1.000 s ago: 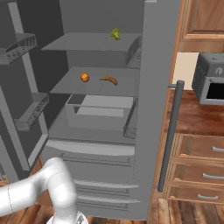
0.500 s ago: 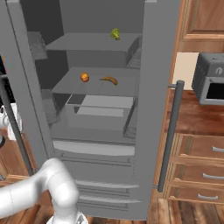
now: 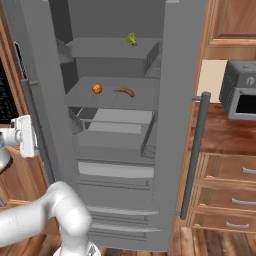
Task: Place the banana in the correct fridge rack based on whether it is a fruit or vegetable. Finally, close the fridge door.
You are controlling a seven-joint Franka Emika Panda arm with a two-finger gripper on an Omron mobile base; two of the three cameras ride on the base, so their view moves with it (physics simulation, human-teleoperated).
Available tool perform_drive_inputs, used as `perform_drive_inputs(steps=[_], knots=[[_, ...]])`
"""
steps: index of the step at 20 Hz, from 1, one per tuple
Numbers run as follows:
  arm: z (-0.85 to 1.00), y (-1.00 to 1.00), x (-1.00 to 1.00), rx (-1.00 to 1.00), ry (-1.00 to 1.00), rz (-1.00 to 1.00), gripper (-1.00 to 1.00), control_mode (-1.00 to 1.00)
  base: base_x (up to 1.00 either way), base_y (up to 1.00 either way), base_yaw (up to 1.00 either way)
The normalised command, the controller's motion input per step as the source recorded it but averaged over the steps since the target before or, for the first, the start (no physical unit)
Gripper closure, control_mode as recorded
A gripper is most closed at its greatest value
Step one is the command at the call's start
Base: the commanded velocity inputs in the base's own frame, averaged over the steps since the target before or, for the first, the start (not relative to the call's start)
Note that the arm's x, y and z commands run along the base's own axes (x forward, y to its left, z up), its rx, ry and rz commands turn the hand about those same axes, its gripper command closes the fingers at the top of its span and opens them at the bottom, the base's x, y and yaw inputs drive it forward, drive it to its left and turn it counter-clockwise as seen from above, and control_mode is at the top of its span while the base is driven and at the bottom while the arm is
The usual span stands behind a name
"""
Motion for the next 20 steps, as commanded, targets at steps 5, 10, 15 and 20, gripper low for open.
perform_drive_inputs(steps=[5, 10, 15, 20], knots=[[0.0, -0.43, 0.55, 0.06, -0.12, 0.22, -1.0, -1.0, 0.0, 0.0, 0.0], [0.0, -0.58, 0.55, 0.15, -0.21, 0.37, -1.0, -1.0, 0.0, 0.0, 0.0], [0.0, -0.61, 0.48, 0.19, -0.26, 0.48, -1.0, -1.0, 0.0, 0.0, 0.0], [0.0, -0.58, 0.46, 0.19, -0.22, 0.51, -1.0, -1.0, 0.0, 0.0, 0.0]])
